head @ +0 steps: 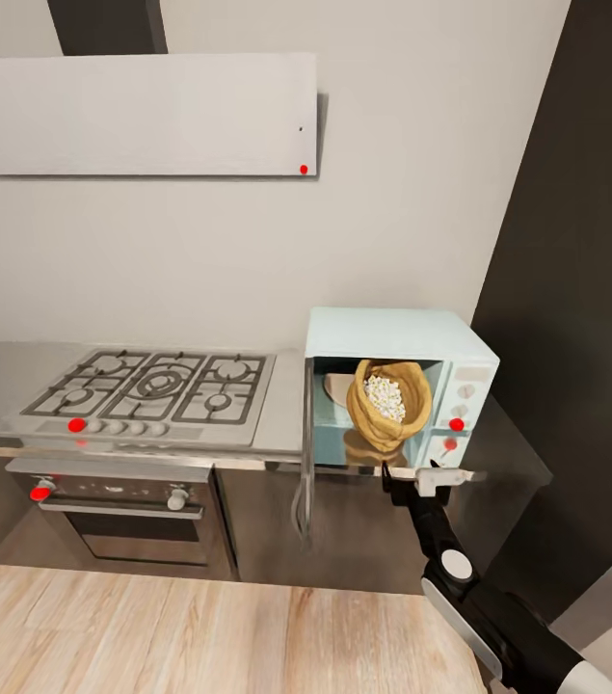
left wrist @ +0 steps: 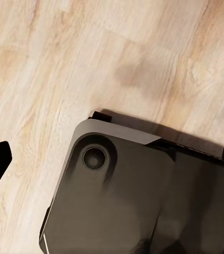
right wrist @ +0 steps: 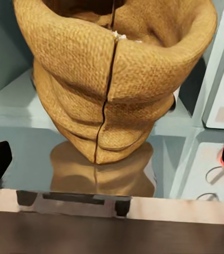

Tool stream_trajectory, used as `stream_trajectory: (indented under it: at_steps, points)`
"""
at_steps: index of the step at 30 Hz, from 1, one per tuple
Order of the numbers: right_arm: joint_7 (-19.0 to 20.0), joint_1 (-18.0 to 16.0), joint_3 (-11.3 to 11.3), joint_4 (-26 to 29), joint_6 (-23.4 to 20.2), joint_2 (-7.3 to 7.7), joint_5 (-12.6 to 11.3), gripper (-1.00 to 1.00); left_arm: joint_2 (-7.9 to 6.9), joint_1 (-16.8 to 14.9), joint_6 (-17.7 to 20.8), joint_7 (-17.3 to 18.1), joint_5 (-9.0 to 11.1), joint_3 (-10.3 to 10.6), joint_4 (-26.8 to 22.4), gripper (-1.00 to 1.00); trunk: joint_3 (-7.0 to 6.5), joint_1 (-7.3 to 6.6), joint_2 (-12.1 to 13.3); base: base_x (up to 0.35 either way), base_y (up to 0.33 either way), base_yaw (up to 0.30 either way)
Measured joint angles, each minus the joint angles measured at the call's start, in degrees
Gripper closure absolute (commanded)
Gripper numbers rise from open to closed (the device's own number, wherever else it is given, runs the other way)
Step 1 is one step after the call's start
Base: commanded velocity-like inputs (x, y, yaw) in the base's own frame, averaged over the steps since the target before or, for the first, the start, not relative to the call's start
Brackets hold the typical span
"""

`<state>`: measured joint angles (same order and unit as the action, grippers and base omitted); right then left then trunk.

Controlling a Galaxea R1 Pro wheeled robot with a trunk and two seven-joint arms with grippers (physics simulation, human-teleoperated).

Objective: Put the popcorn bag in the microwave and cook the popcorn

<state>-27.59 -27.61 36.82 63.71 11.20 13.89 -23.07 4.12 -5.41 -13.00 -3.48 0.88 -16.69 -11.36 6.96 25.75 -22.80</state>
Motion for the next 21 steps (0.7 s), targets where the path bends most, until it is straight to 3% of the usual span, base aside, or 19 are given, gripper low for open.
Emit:
stream_trajectory:
  at_steps: [7, 21]
  points:
    - [0.0, 0.6, 0.3, 5.0, -0.2, 0.26, 0.0, -1.0, 0.0, 0.0, 0.0, 0.0, 0.0, 0.0, 0.0, -1.0, 0.0, -0.02, 0.0, 0.106, 0.0, 0.0]
    - [0.0, 0.6, 0.3, 5.7, -0.2, 0.52, 0.0, -1.0, 0.0, 0.0, 0.0, 0.0, 0.0, 0.0, 0.0, -1.0, 0.0, 0.0, 0.0, 0.032, 0.0, 0.0]
